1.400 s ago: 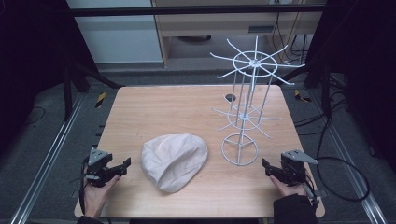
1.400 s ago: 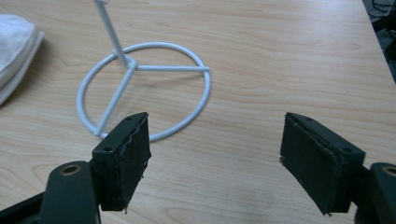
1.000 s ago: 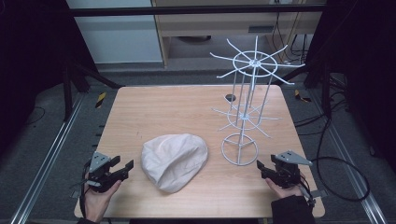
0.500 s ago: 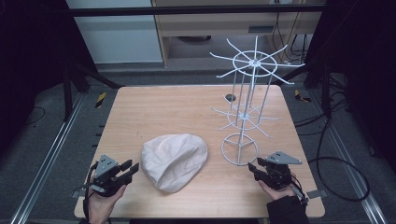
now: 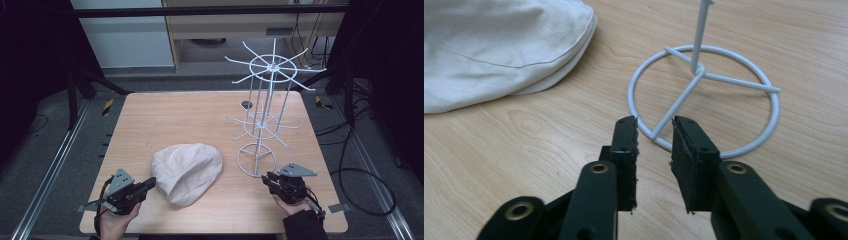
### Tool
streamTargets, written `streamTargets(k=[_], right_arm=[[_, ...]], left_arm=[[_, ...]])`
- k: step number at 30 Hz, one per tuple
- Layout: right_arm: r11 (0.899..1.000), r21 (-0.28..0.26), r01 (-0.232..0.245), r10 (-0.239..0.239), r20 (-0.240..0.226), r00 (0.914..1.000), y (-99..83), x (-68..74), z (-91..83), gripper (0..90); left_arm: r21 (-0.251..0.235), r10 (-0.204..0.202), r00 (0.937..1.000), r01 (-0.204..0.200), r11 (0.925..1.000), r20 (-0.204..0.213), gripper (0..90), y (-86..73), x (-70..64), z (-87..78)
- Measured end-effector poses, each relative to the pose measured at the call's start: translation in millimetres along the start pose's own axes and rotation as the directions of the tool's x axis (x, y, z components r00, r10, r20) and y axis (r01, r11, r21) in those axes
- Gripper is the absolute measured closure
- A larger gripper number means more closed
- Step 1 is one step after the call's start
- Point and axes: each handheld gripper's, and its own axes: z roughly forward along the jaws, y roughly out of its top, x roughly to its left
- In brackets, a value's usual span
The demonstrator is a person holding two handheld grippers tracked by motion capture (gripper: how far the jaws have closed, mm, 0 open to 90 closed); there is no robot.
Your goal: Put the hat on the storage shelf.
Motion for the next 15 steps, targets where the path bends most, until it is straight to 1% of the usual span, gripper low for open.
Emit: streamTargets(k=[1,2,3,4,5,8,9,11,12,14,15], right_arm=[[1.000,0.001,-0.001,0.001,-0.004,1.0000,0.3,1.2,0.1,75.1],[1.000,0.001,-0.001,0.001,-0.004,1.0000,0.3,1.2,0.1,75.1],[1.000,0.000,0.006,-0.006,-0.012,0.9999,1.0,3.0,0.4,78.9],[1.000,0.000,0.006,-0.006,-0.012,0.9999,1.0,3.0,0.4,78.9],[1.000,-0.004,0.009,-0.009,-0.013,0.9999,1.4,3.7,0.2,80.4],[1.000,-0.015,0.004,-0.004,-0.021,0.9998,3.3,5.1,-0.8,85.8],[1.000,-0.015,0.004,-0.004,-0.021,0.9998,3.3,5.1,-0.8,85.8],[1.000,-0.019,-0.001,0.000,-0.031,0.9995,4.6,7.0,-1.1,89.6],[1.000,-0.019,-0.001,0.000,-0.031,0.9995,4.6,7.0,-1.1,89.6],[1.000,-0.025,0.001,-0.002,-0.041,0.9991,6.1,7.8,-0.7,90.0],[1.000,-0.025,0.002,-0.003,-0.043,0.9991,6.6,8.3,0.2,90.0]], left_arm=[[0.002,0.002,1.0000,-0.002,1.0000,0.010,89.4,0.1,-2.8,1.0],[0.002,0.002,1.0000,-0.002,1.0000,0.010,89.4,0.1,-2.8,1.0],[0.009,0.013,0.9995,-0.013,0.9999,0.030,89.4,0.4,-9.1,3.6],[0.009,0.013,0.9995,-0.013,0.9999,0.030,89.5,0.4,-9.1,3.6],[0.011,0.015,0.9991,-0.016,0.9998,0.039,89.5,0.5,-12.3,5.0],[0.024,0.039,0.9968,-0.041,0.9989,0.070,89.4,1.0,-23.9,8.6],[0.024,0.039,0.9968,-0.041,0.9989,0.070,89.4,1.0,-23.9,8.6],[0.033,0.055,0.9952,-0.058,0.9978,0.082,89.4,1.0,-31.0,12.1],[0.033,0.055,0.9952,-0.058,0.9978,0.082,89.4,1.0,-31.0,12.1],[0.051,0.068,0.9933,-0.073,0.9960,0.094,89.5,-0.4,-35.4,17.2],[0.056,0.067,0.9931,-0.072,0.9958,0.097,89.4,-0.7,-36.8,18.4]])
